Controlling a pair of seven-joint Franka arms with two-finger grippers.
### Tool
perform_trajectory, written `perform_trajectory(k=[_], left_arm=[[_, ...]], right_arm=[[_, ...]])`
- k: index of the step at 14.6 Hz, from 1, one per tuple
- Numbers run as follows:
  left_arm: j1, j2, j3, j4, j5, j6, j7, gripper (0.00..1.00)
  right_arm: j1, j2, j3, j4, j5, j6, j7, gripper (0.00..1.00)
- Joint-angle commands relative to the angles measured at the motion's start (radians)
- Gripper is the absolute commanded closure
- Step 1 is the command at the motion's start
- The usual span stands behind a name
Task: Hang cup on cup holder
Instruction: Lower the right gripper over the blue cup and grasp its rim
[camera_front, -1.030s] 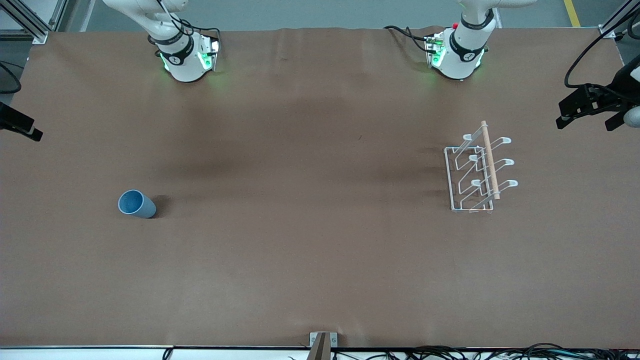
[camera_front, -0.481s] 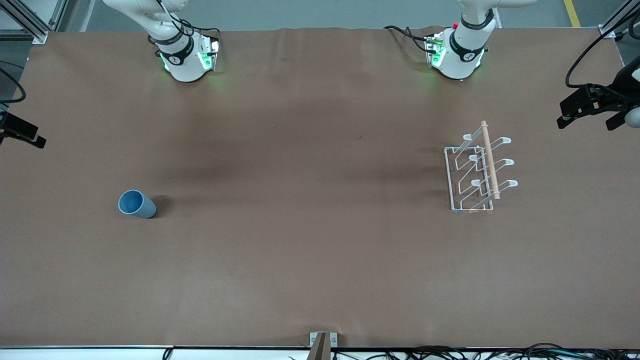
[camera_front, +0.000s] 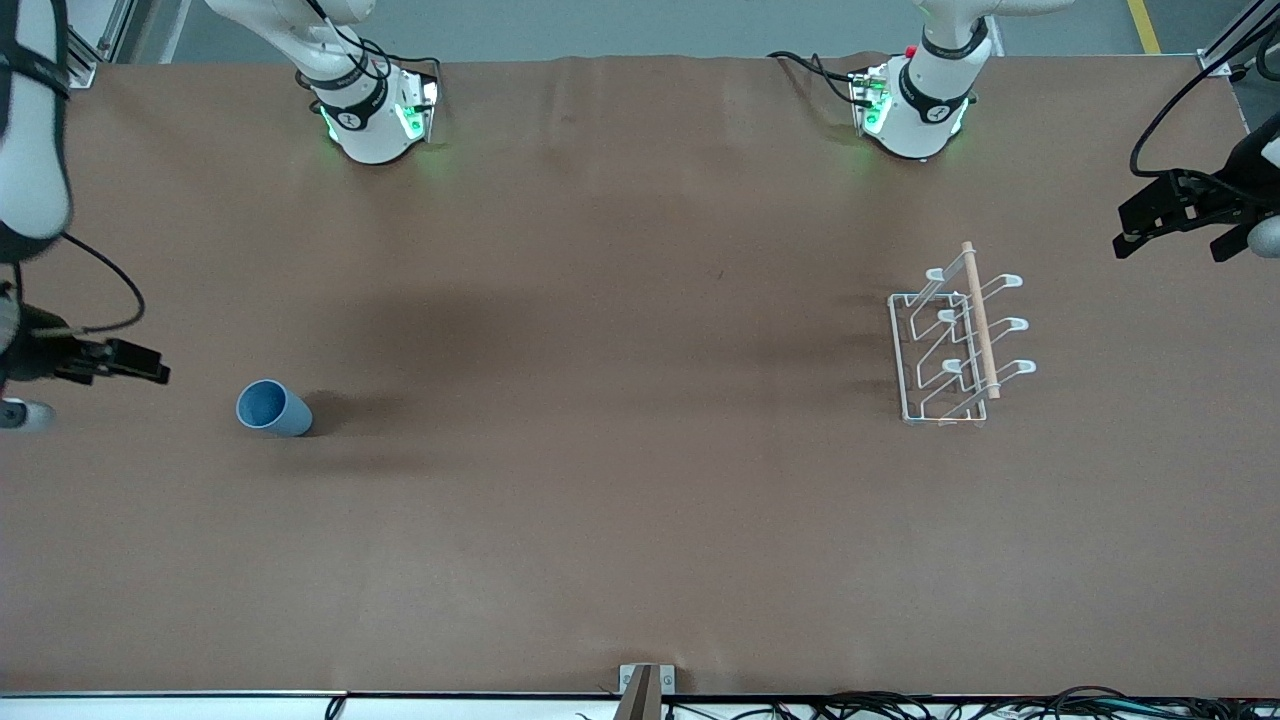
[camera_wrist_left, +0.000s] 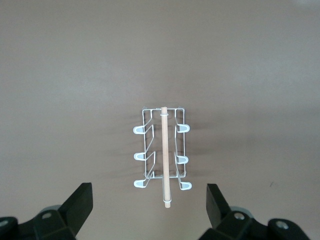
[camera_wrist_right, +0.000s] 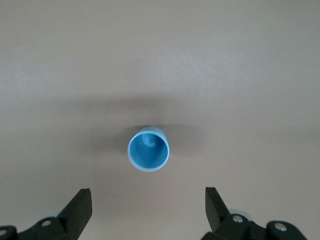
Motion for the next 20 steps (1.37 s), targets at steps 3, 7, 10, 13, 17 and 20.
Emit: perform_trajectory(k=[3,7,10,13,17,20], left_arm=[[0.001,0.001,-0.002,0.004,0.004,-0.014,0.004,0.00],[-0.001,0.004,-0.003,0.004,0.004,-0.012,0.004,0.00],[-0.001,0.004,-0.003,0.004,0.004,-0.012,0.004,0.00],[-0.001,0.003,-0.003,0.004,0.004,-0.014,0.003,0.00],[-0.002,0.004,-0.005,0.006,0.014,-0.011,0.001,0.00],[-0.002,0.004,-0.005,0.004,0.016,-0.011,0.001,0.00]], right_arm=[[-0.032,0.037,0.003,-0.237,0.008,0.335,-0.107,0.00],[-0.045,0.103,0.003,-0.352,0.006,0.534,-0.223,0.00],[-0.045,0.128,0.003,-0.387,0.008,0.573,-0.244,0.01],[-0.038,0.154,0.006,-0.386,0.018,0.582,-0.244,0.18],[-0.025,0.174,0.013,-0.387,0.037,0.570,-0.230,0.95],[-0.019,0.173,0.016,-0.357,0.103,0.496,-0.225,1.00]])
